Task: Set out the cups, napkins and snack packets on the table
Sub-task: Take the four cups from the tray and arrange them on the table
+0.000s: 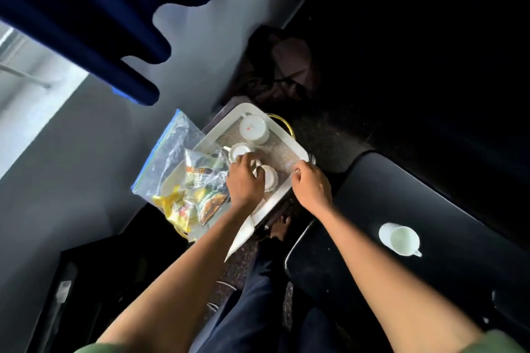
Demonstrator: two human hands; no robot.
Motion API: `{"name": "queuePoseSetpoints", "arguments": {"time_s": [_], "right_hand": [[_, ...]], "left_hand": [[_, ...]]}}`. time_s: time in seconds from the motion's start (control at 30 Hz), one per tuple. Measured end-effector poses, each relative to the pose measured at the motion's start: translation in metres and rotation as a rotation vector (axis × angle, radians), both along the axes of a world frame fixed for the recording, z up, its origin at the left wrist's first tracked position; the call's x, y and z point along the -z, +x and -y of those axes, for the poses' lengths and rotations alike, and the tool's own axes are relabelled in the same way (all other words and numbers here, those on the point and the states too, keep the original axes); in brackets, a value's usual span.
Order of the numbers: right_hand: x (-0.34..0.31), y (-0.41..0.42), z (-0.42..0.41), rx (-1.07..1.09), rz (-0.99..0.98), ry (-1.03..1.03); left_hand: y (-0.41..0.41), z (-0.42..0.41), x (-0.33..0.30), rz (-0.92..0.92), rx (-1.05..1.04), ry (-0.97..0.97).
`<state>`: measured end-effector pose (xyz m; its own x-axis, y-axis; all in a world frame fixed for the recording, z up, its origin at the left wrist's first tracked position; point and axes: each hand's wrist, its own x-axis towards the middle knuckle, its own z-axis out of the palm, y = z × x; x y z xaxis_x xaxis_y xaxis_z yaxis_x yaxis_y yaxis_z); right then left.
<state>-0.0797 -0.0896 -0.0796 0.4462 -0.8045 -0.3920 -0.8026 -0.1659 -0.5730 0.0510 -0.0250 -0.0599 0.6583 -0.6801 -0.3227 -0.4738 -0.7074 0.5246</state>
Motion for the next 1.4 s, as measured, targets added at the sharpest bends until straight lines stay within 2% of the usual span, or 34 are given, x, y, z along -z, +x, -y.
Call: {"name": "queuePoseSetpoints", "arguments": {"time_s": [0.13, 0.27, 0.43, 0.53, 0.8, 0.93, 1.07, 1.13, 1.27, 1.33, 1.4], "right_hand": [[0.011, 0.042, 0.03, 0.176, -0.012, 0.262], [0.023, 0.078, 0.048, 0.293, 0.026, 0.352], [0.033, 0.117, 0.05, 0.402, 0.178, 0.556], [0.036, 0.126, 0.05, 0.407, 0.169, 0.524], [0.028, 0.12, 0.045, 0.418, 0.117, 0.506], [0.014, 0.115, 0.035, 0.442, 0.173, 0.508], [-0.007, 0.1, 0.021, 0.533, 0.302, 0.506], [-0.021, 0.088, 0.012, 0.599, 0.391, 0.539], [-0.048, 0.053, -0.009, 0.637, 0.473, 0.557], [-0.062, 0.031, -0.02, 0.65, 0.52, 0.572], [-0.077, 0.009, -0.029, 0.652, 0.577, 0.573]], "left_hand": [[0.039, 0.013, 0.007, -0.018, -0.107, 0.0], [0.07, 0.026, 0.021, -0.08, -0.114, 0.049], [0.092, 0.043, 0.035, -0.125, 0.045, 0.343], [0.094, 0.052, 0.039, -0.175, 0.117, 0.438], [0.088, 0.049, 0.033, -0.172, 0.142, 0.4], [0.078, 0.035, 0.019, -0.125, 0.144, 0.318], [0.055, 0.016, -0.003, -0.135, 0.054, 0.163], [0.039, 0.005, -0.016, -0.223, -0.034, 0.015], [0.001, -0.008, -0.049, -0.59, -0.339, -0.256], [-0.015, -0.01, -0.065, -0.742, -0.487, -0.254], [-0.028, -0.01, -0.08, -0.999, -0.581, -0.143]]}}
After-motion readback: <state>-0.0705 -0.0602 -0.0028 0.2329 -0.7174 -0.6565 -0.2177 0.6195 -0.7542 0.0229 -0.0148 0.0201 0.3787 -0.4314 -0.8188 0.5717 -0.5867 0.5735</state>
